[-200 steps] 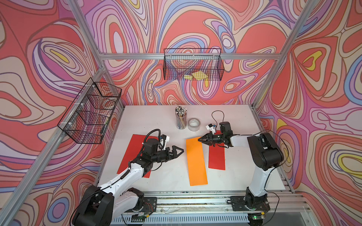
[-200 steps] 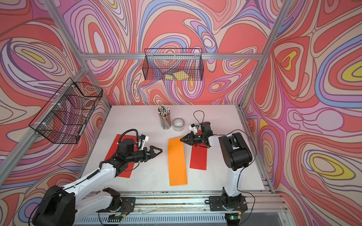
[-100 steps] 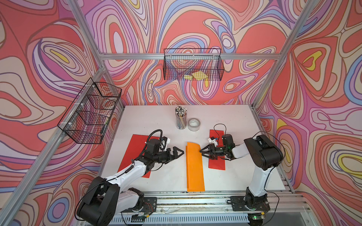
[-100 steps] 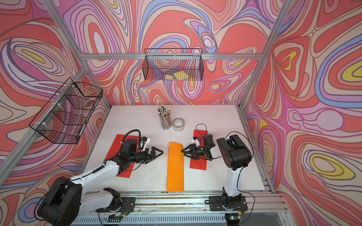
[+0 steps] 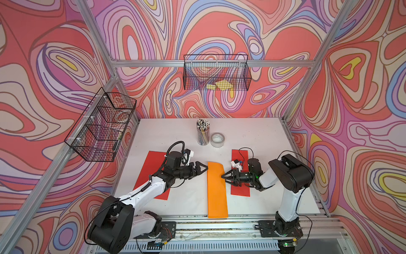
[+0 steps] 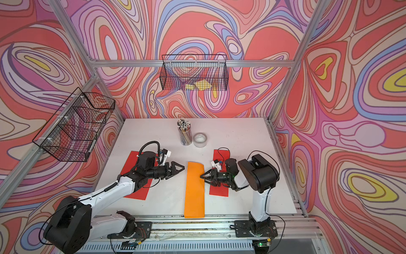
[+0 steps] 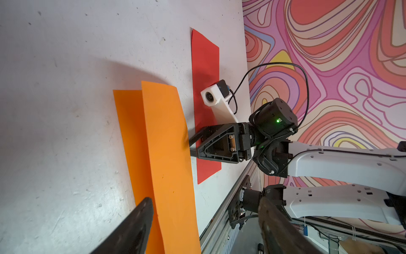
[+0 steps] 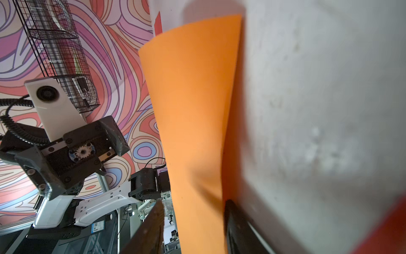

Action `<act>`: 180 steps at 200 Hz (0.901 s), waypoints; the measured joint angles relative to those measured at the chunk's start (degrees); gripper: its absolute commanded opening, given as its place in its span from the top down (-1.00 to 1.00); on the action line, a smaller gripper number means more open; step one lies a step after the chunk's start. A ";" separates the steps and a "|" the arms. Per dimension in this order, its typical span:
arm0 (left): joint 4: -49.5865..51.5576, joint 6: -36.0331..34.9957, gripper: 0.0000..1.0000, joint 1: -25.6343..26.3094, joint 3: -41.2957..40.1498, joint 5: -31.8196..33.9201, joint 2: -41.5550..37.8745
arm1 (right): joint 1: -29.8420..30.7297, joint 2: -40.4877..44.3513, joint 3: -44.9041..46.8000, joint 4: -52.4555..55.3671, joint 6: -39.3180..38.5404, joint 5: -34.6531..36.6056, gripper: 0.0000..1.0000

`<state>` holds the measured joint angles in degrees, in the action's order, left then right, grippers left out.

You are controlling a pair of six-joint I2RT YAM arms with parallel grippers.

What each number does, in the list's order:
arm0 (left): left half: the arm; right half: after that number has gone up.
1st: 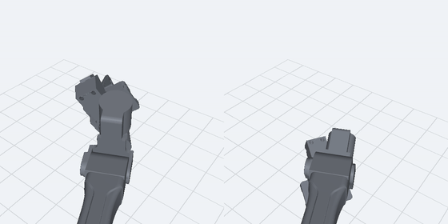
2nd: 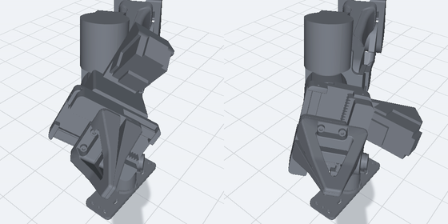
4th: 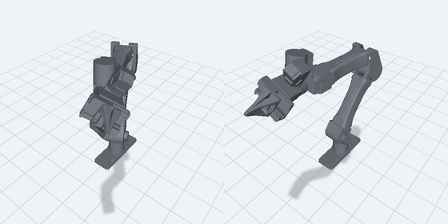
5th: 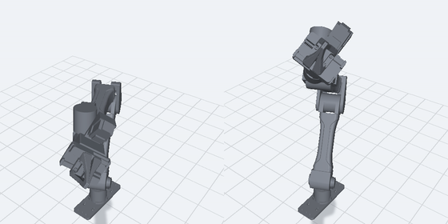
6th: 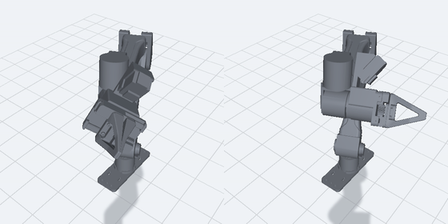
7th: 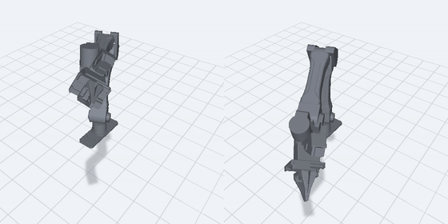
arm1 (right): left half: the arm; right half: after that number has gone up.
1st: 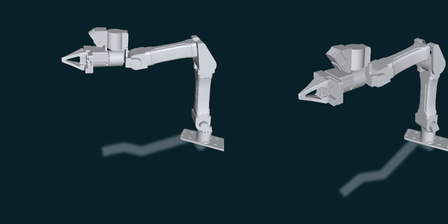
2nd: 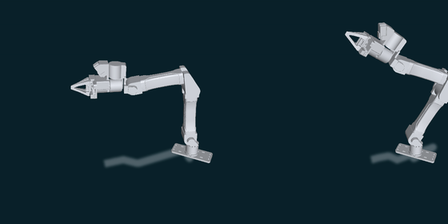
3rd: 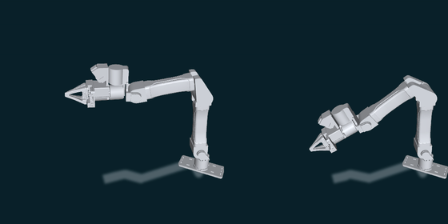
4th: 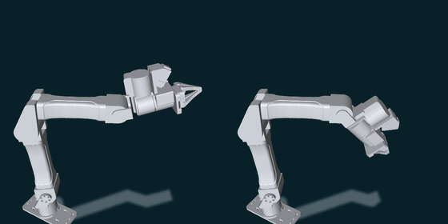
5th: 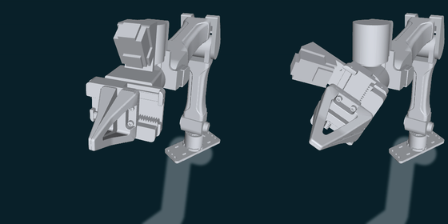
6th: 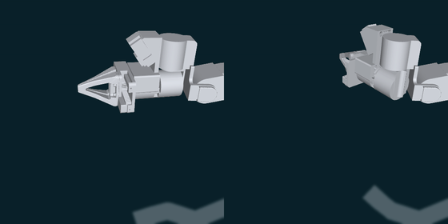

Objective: Fold the rectangular paper in half along the long edge
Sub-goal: Fold the paper at the center of the board.

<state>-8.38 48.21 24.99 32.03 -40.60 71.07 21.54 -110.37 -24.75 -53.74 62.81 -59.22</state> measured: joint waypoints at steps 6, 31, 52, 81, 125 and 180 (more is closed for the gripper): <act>0.02 0.00 -0.38 0.37 0.09 0.07 0.52 | 0.52 -0.15 0.13 -0.83 0.52 0.17 0.21; 0.09 0.00 -0.28 1.77 0.13 0.20 2.54 | 2.36 -0.79 0.37 -3.41 2.51 1.18 0.51; 0.13 -0.02 -0.23 2.14 0.13 0.28 2.97 | 3.21 -1.01 0.33 -4.15 3.85 1.66 0.66; 0.31 -0.02 -0.21 2.14 0.13 0.61 2.97 | 3.61 -1.01 -0.63 -2.71 3.82 2.10 0.91; 3.41 -0.66 -0.02 2.62 2.01 1.64 3.39 | 3.67 0.68 -6.40 10.21 -2.03 3.98 1.00; 4.52 -1.70 0.31 3.26 10.86 2.12 11.17 | 3.67 3.85 -21.53 33.90 -14.25 7.93 1.00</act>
<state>-3.86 46.50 28.25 42.89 -38.48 82.24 25.21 -106.52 -46.28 -19.84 48.56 -51.29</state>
